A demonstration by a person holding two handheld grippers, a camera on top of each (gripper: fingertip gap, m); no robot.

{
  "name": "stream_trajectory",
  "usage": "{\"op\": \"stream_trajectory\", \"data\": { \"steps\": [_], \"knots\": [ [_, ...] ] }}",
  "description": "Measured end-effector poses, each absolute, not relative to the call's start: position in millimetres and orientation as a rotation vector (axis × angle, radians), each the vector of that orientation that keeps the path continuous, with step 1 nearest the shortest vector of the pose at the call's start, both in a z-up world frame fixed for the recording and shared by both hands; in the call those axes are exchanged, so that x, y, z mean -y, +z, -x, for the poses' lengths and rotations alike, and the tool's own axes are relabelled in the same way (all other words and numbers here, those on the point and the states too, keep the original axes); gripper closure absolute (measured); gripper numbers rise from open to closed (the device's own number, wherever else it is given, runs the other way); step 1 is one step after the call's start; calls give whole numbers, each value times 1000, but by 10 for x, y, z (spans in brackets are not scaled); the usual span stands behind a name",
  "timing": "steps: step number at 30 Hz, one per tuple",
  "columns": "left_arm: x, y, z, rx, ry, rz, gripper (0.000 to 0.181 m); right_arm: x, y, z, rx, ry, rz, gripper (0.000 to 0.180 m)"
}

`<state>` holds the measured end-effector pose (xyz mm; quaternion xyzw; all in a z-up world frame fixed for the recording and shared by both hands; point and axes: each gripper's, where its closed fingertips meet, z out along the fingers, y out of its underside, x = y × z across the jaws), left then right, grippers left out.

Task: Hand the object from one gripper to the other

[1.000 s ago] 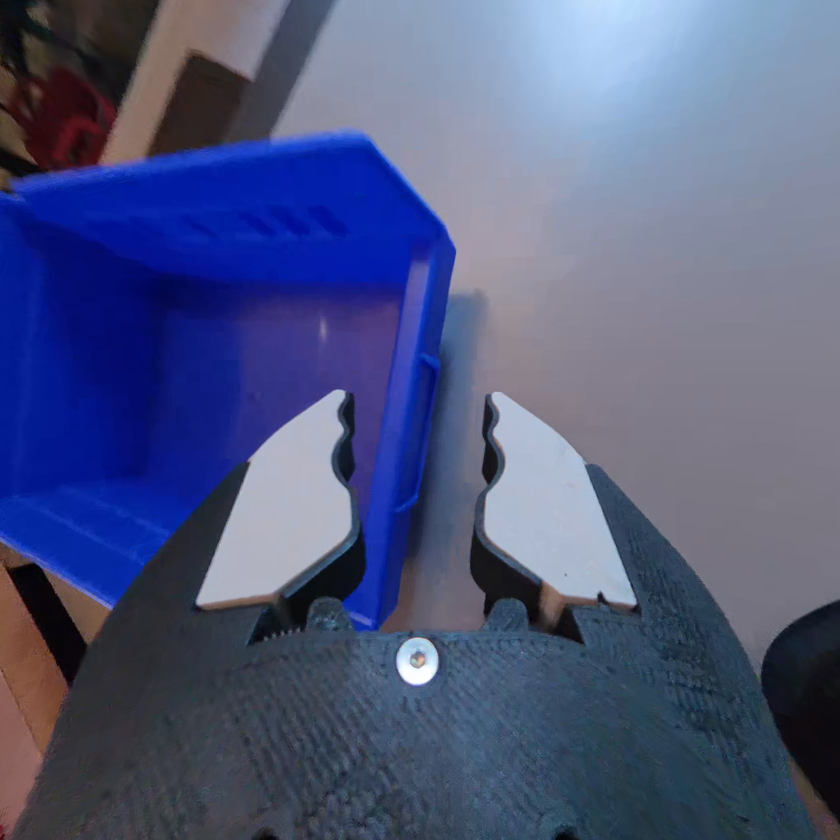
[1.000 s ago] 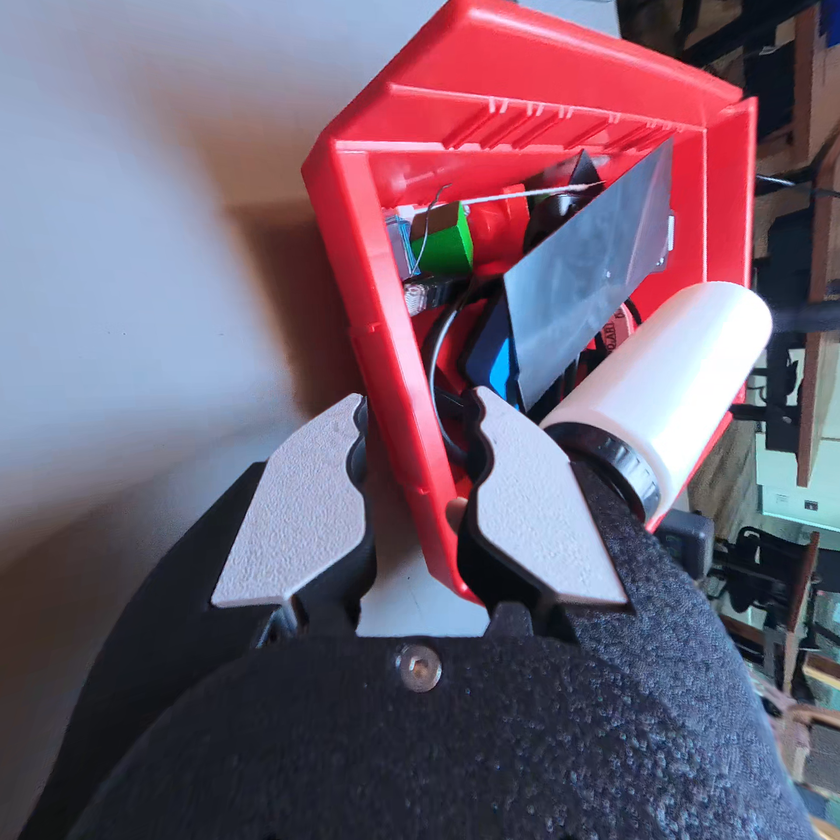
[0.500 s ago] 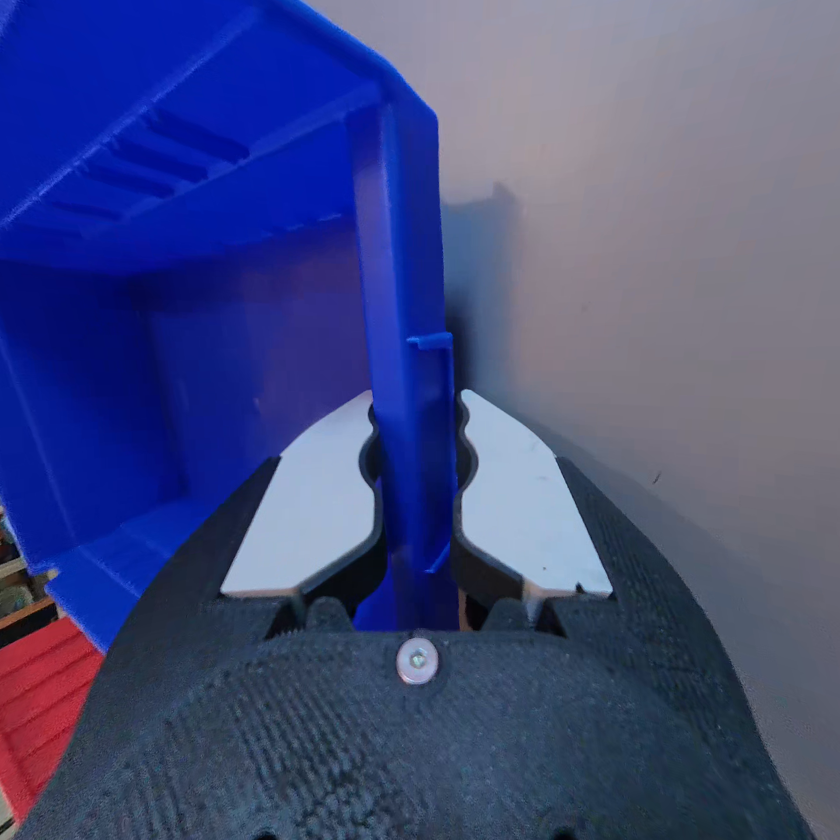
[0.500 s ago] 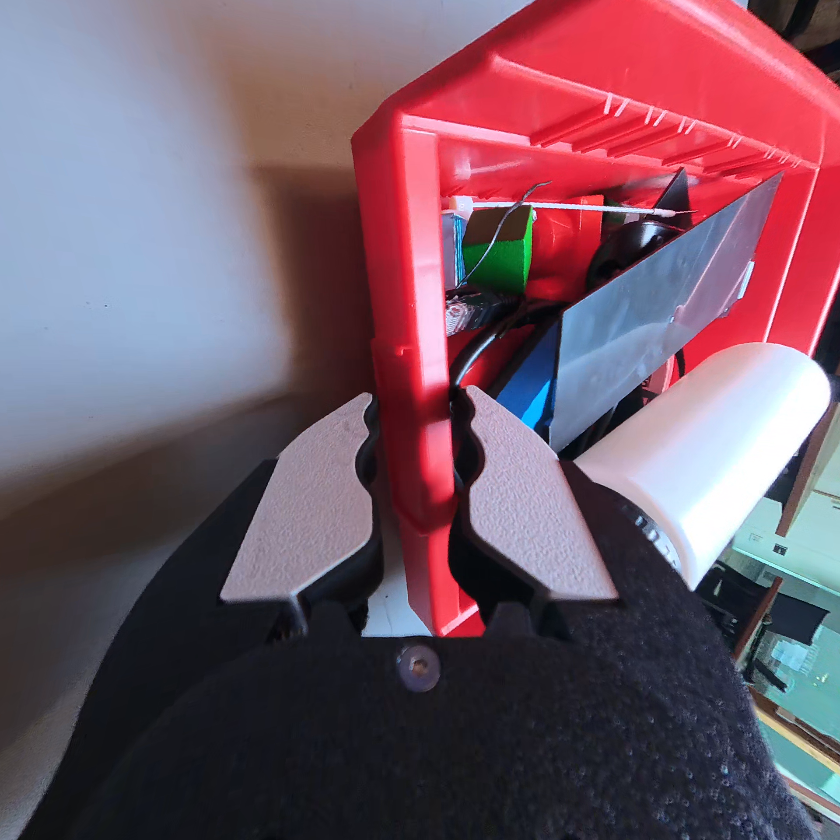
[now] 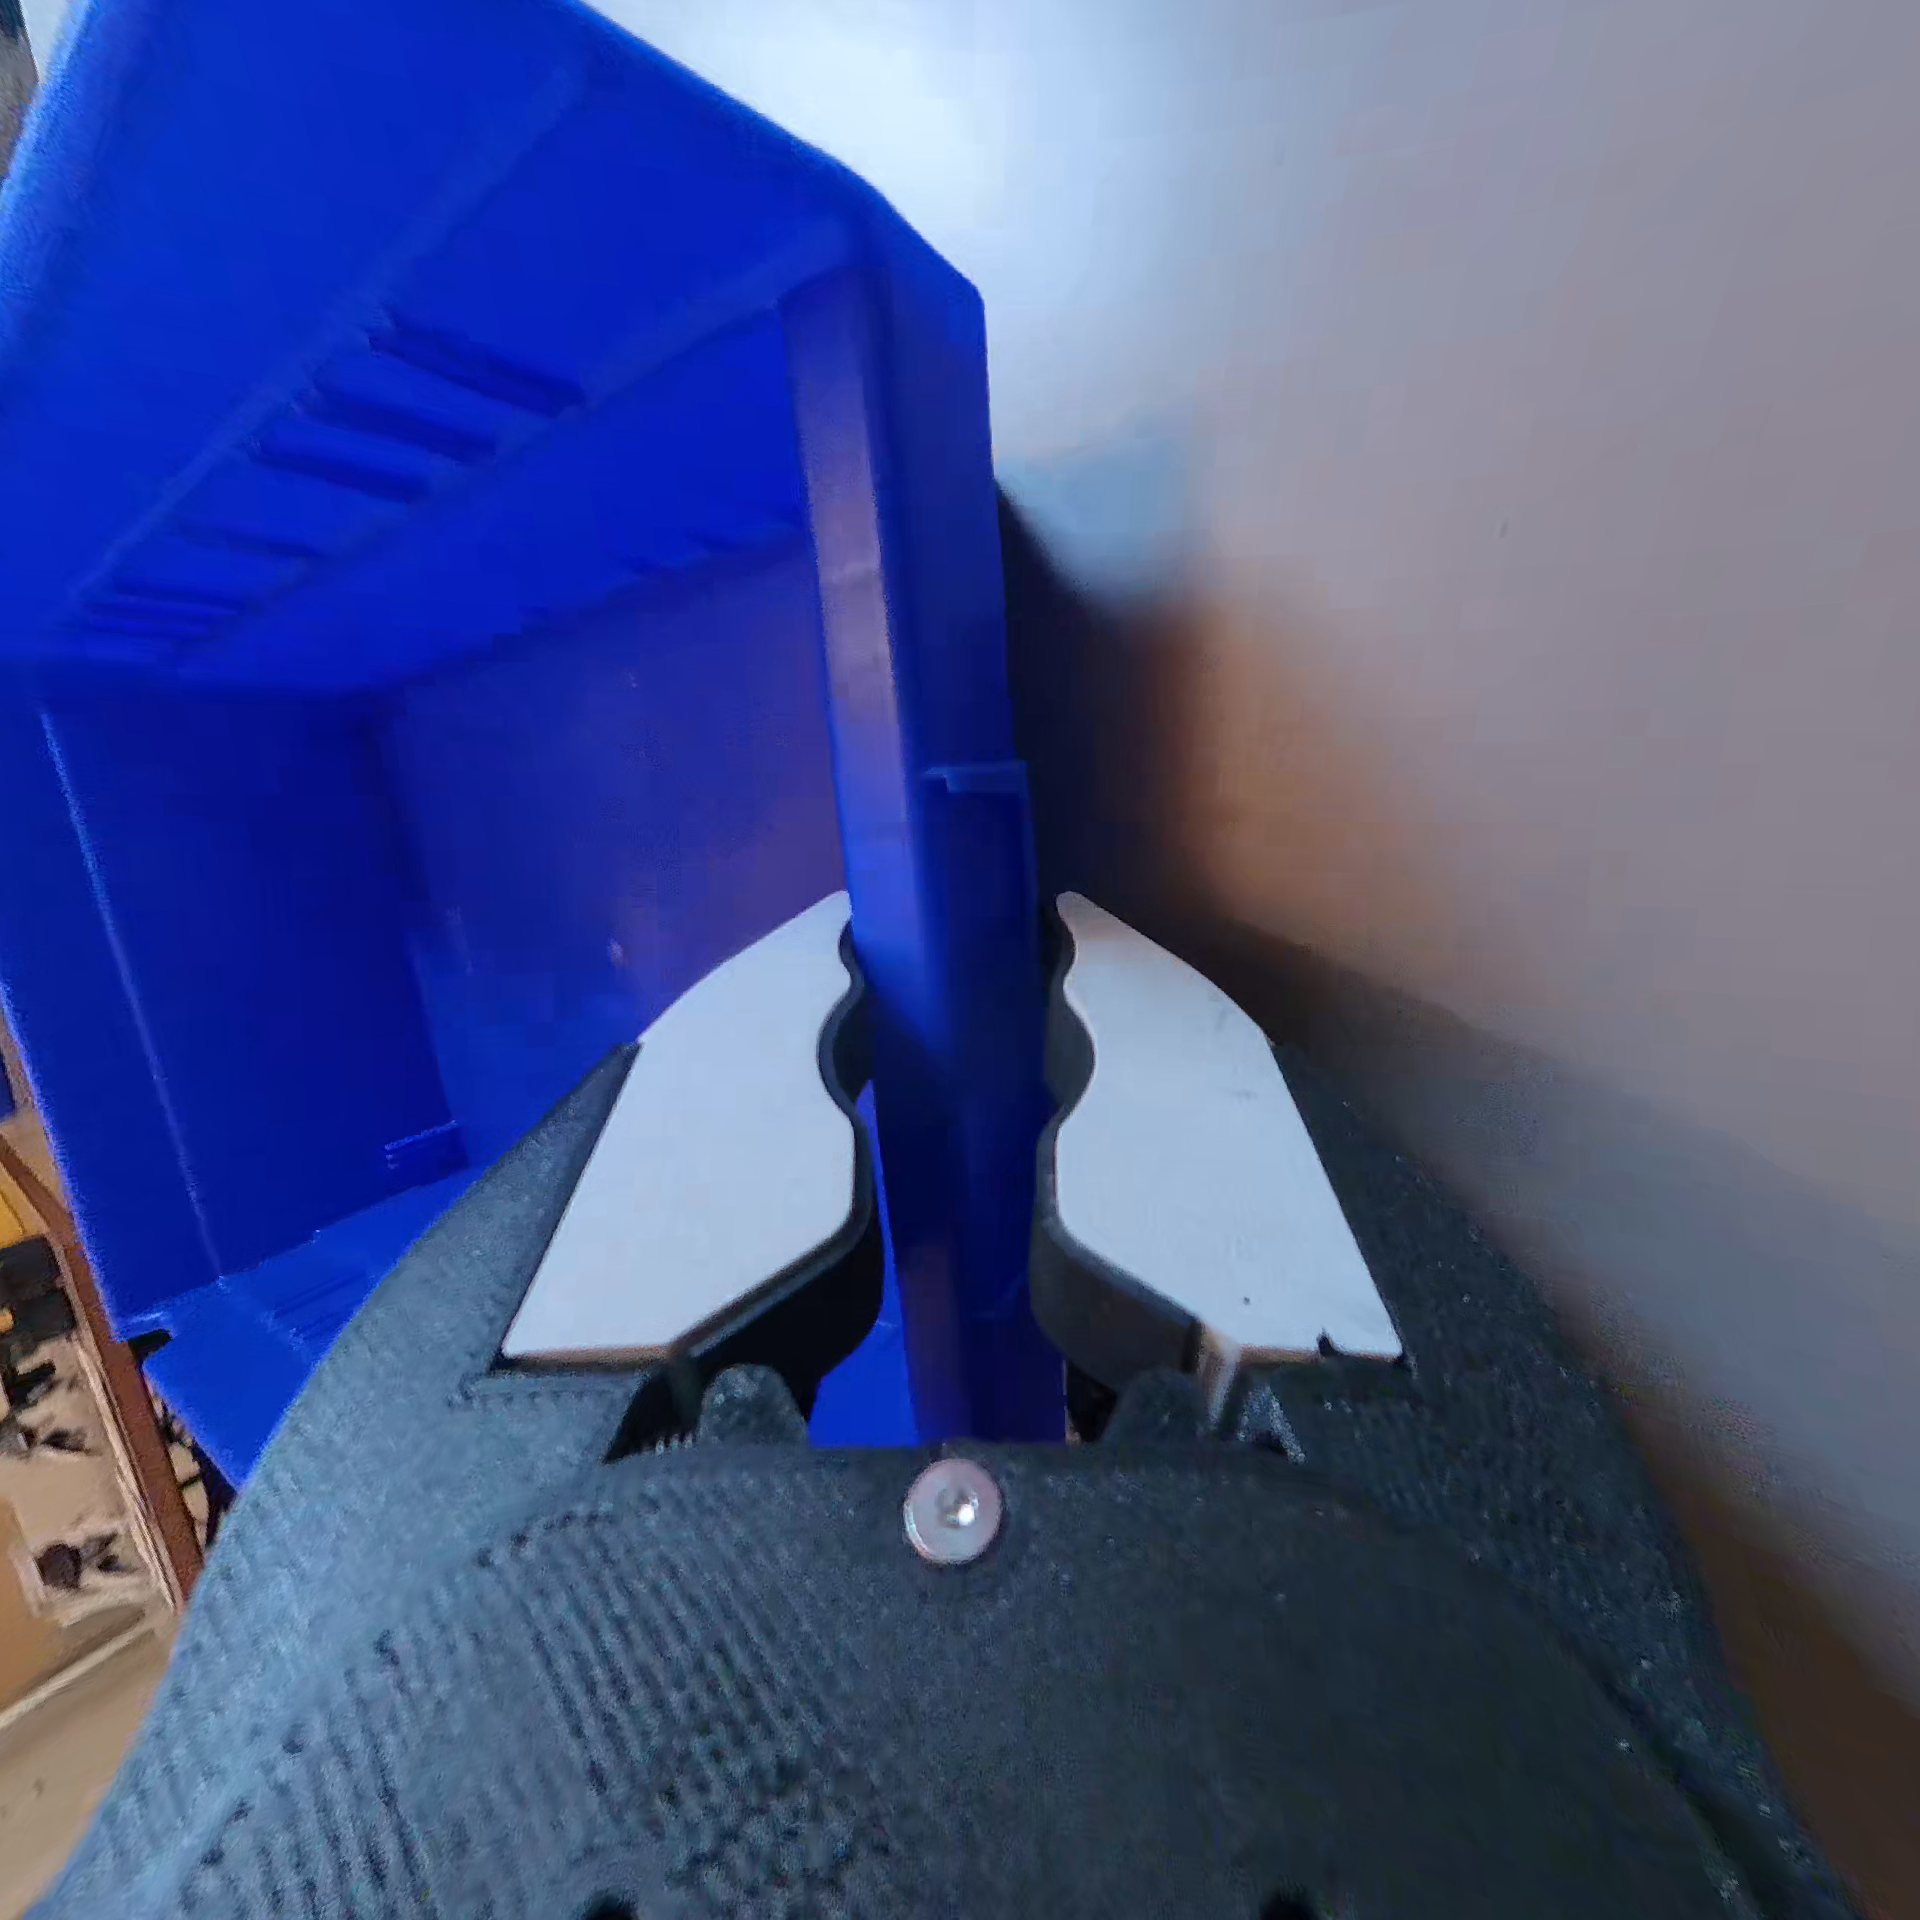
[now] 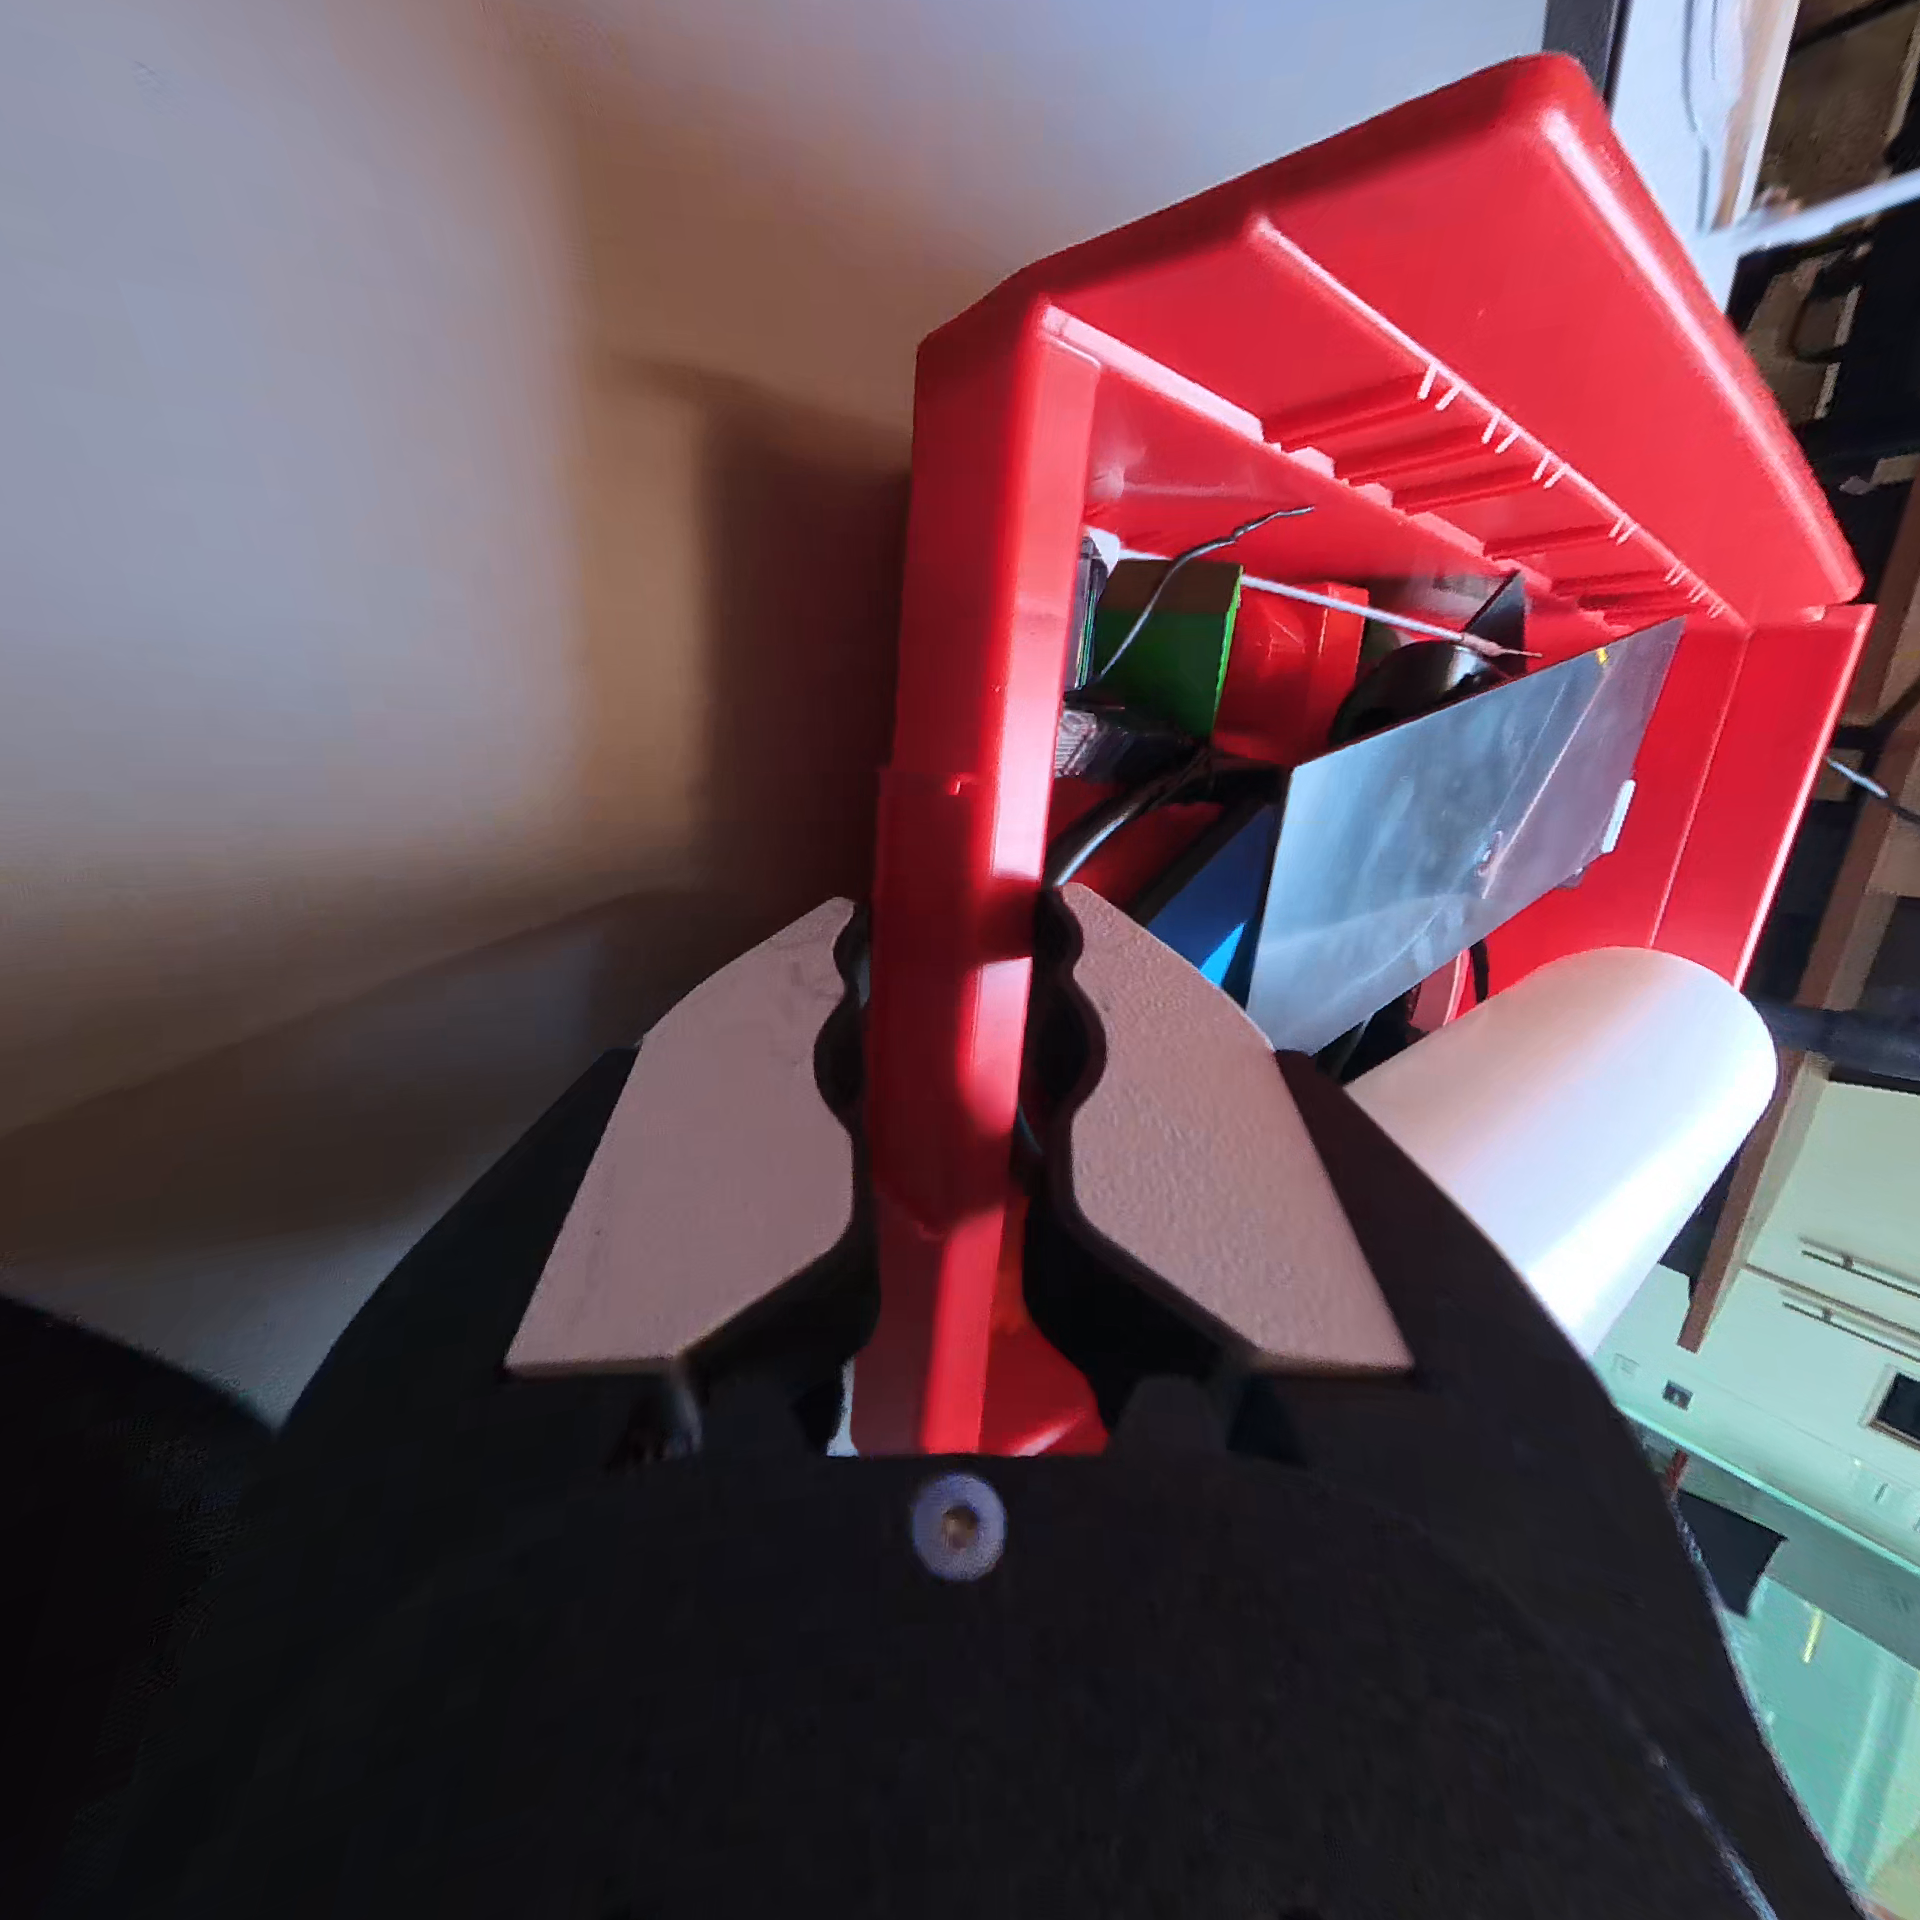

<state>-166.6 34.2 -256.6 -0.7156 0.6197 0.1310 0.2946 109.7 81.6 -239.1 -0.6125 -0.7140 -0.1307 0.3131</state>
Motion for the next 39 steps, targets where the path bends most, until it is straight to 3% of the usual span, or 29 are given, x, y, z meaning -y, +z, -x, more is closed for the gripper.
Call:
{"op": "stream_trajectory", "data": {
  "steps": [6, 10, 13, 16, 19, 21, 24, 25, 27, 32, 39],
  "knots": [
    [-774, -2459, 1134, -1655, 403, 1717, 147, -124, -2308, -956, 1799, -235, 1545, 152],
    [-739, -2253, 1045, -1491, 316, 1724, 132, 515, -1805, -859, 1508, 227, 1526, 154],
    [-387, -1981, 814, -1263, -31, 1747, 137, 487, -1455, -1331, 1035, 428, 1646, 155],
    [56, -1769, 404, -977, -537, 1799, 139, 270, -1598, -1980, 618, 402, 1767, 143],
    [155, -1748, 35, -723, -713, 1817, 141, 169, -1785, -2107, 444, 410, 1817, 136],
    [60, -1799, -157, -596, -694, 1821, 140, 22, -1891, -2084, 424, 349, 1879, 129],
    [-162, -1977, -330, -520, -575, 1867, 144, -203, -2029, -1976, 420, 330, 1967, 144],
    [-238, -2042, -330, -535, -488, 1867, 147, -292, -2077, -2041, 403, 242, 1985, 158],
    [-314, -2078, -321, -581, -362, 1839, 153, -343, -2082, -2049, 408, 203, 1989, 160],
    [-401, -2003, -277, -666, -170, 1821, 165, -352, -2041, -2062, 474, 25, 1938, 165],
    [-150, -1742, -317, -755, -143, 1737, 168, -111, -1719, -2131, 471, -38, 1813, 173]
  ]
}}
